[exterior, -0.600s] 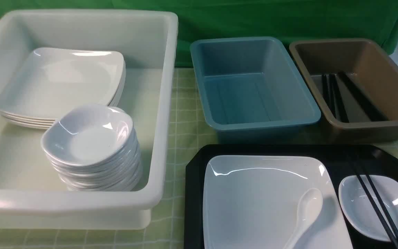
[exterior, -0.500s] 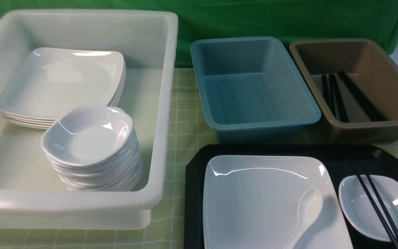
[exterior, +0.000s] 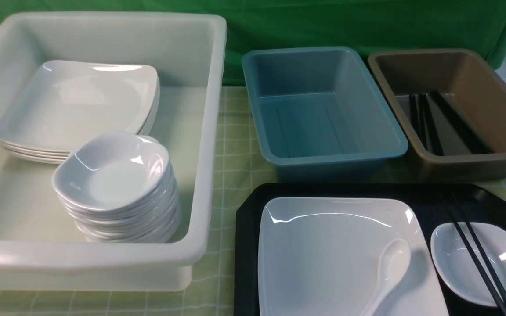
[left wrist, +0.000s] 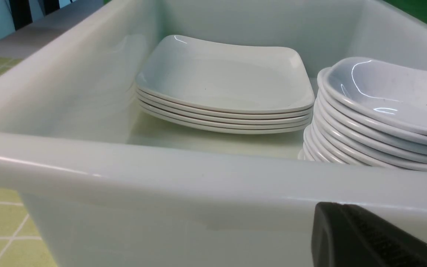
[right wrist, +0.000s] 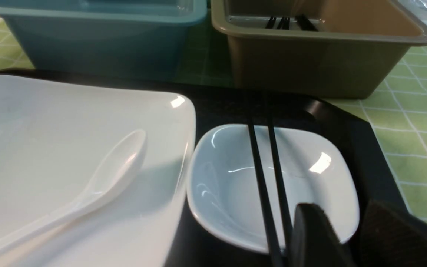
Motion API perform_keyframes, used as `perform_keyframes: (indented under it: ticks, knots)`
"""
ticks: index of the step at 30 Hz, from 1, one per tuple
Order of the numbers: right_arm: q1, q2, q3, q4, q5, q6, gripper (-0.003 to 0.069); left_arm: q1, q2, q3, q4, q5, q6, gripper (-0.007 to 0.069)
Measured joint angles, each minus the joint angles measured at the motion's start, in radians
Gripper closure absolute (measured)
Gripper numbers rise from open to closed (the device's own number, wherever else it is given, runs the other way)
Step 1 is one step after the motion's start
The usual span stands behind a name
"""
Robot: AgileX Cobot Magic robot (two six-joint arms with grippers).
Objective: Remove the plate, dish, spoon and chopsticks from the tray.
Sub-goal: Use the right arm to grab a pair of chopsticks from the plate
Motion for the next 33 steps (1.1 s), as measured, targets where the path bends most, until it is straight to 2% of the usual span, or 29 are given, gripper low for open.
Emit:
perform_keyframes:
  ticks: [8, 10, 15, 16, 17, 19, 21, 22, 25, 26, 28, 30, 32, 33]
  knots:
    - [0.000, 0.000, 0.000, 0.000, 0.000, 0.000, 0.0421, 0.000, 0.000, 0.000, -0.012, -0.021, -0.003, 0.0615]
    - [0.000, 0.000, 0.000, 0.000, 0.000, 0.000, 0.0421, 0.000, 0.000, 0.000, -0.084, -0.060, -0.029, 0.0615]
    - [0.000, 0.000, 0.000, 0.000, 0.000, 0.000, 0.0421, 0.000, 0.000, 0.000, -0.470, -0.193, -0.129, 0.0615]
    - [0.000, 0.000, 0.000, 0.000, 0.000, 0.000, 0.0421, 0.000, 0.000, 0.000, -0.470, -0.200, -0.131, 0.0615]
    - [0.000, 0.000, 0.000, 0.000, 0.000, 0.000, 0.0421, 0.000, 0.000, 0.000, -0.539, -0.254, -0.145, 0.0615]
    - [0.000, 0.000, 0.000, 0.000, 0.000, 0.000, 0.0421, -0.001, 0.000, -0.003, -0.578, -0.293, -0.161, 0.0615]
    - [0.000, 0.000, 0.000, 0.000, 0.000, 0.000, 0.0421, -0.006, 0.000, -0.031, -0.579, -0.257, -0.167, 0.0615]
    - [0.000, 0.000, 0.000, 0.000, 0.000, 0.000, 0.0421, -0.018, 0.002, -0.087, -0.559, -0.187, -0.161, 0.0615]
    - [0.000, 0.000, 0.000, 0.000, 0.000, 0.000, 0.0421, -0.043, 0.075, -0.260, -0.497, -0.005, -0.078, 0.0615]
    - [0.000, 0.000, 0.000, 0.000, 0.000, 0.000, 0.0421, -0.045, 0.084, -0.273, -0.496, 0.009, -0.071, 0.0615]
    - [0.000, 0.000, 0.000, 0.000, 0.000, 0.000, 0.0421, -0.058, 0.238, -0.442, -0.461, 0.217, 0.029, 0.0615]
    - [0.000, 0.000, 0.000, 0.000, 0.000, 0.000, 0.0421, -0.064, 0.314, -0.507, -0.458, 0.302, 0.087, 0.0615]
    - [0.000, 0.000, 0.000, 0.000, 0.000, 0.000, 0.0421, -0.124, 0.477, -0.615, -0.444, 0.416, 0.204, 0.0615]
    - [0.000, 0.000, 0.000, 0.000, 0.000, 0.000, 0.0421, -0.153, 0.518, -0.646, -0.441, 0.436, 0.223, 0.0615]
